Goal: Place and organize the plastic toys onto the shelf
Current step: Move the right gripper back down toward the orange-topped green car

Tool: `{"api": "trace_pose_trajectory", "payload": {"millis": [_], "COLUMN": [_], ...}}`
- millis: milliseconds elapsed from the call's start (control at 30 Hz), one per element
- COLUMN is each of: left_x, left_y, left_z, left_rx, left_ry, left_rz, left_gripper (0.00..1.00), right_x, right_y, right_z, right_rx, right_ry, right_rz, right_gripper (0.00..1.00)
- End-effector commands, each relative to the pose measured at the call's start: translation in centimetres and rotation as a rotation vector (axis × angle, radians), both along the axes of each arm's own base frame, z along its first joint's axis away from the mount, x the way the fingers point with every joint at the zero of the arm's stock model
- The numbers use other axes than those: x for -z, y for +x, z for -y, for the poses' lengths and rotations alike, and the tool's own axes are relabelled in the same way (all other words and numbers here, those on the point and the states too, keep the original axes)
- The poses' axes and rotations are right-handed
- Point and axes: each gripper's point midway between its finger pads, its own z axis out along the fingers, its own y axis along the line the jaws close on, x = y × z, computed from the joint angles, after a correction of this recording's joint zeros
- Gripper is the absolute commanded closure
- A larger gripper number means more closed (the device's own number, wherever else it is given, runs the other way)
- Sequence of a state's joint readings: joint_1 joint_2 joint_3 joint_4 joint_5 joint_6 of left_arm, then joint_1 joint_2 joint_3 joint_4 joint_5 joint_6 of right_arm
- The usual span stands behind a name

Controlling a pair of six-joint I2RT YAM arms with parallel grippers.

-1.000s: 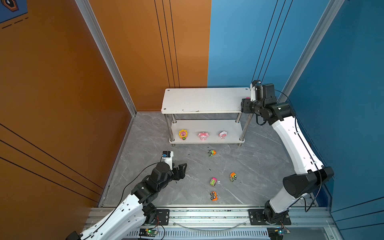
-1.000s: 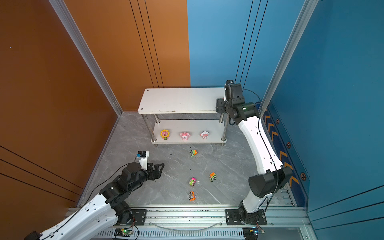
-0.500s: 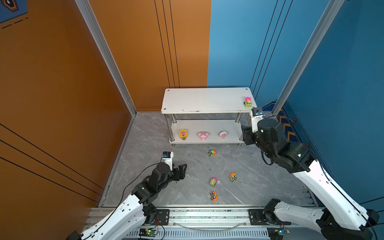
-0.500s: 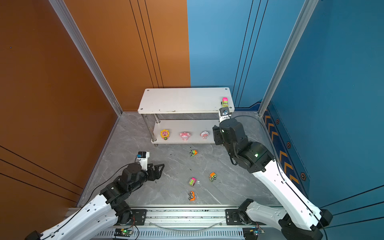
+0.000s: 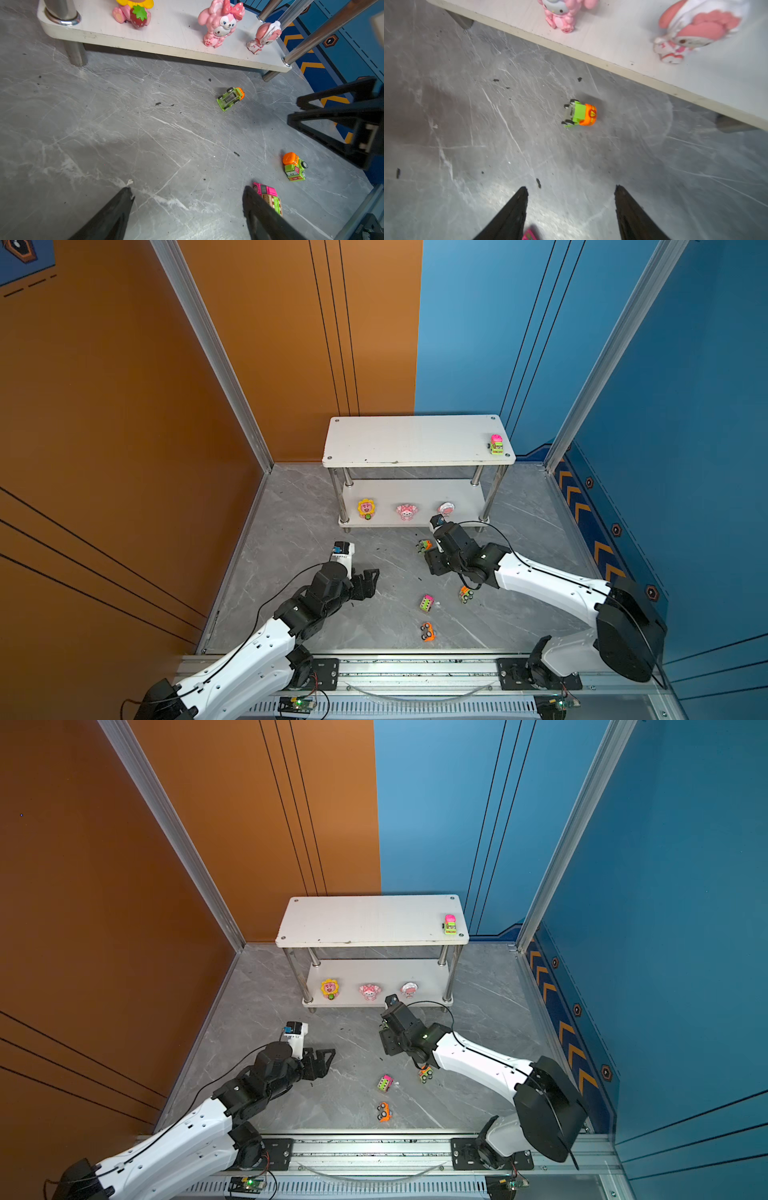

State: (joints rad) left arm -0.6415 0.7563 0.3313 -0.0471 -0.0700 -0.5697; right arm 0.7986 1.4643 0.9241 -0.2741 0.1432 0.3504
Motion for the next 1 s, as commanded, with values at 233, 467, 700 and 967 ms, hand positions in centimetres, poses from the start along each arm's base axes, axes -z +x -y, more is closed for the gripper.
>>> {"api": "trace_pose_trajectory", "payload": {"millis": [233,467,700,967], "left_x": [-0.8,-0.3,-0.2,-0.1], "left_y": [0.3,0.5,0.8,0.9], "left_z": [-0.2,-0.2,0.1,0.0], "left_rx": [-0.009,-0.013,-0.007,-0.009], "left_ry": [-0.01,0.007,0.012,0.02], "left_rz": [0.025,0.016,0.007,0.003], "left_gripper": [0.15,0.15,0.15,0.15], "right_x": [2.7,5.3,7.0,8.4], "right_y": [4.5,6.3,7.4,7.2], "right_z": [-1.8,-0.7,-1.7,-2.1], "right_rx": [0.058,0.121,0.103,0.081], "right_ry": [0.014,-0.068,-0.116,-0.19], "right_rz": [0.087,0.09,0.108,0.133], "right_gripper": [0.25,0.25,0.31,0.42]}}
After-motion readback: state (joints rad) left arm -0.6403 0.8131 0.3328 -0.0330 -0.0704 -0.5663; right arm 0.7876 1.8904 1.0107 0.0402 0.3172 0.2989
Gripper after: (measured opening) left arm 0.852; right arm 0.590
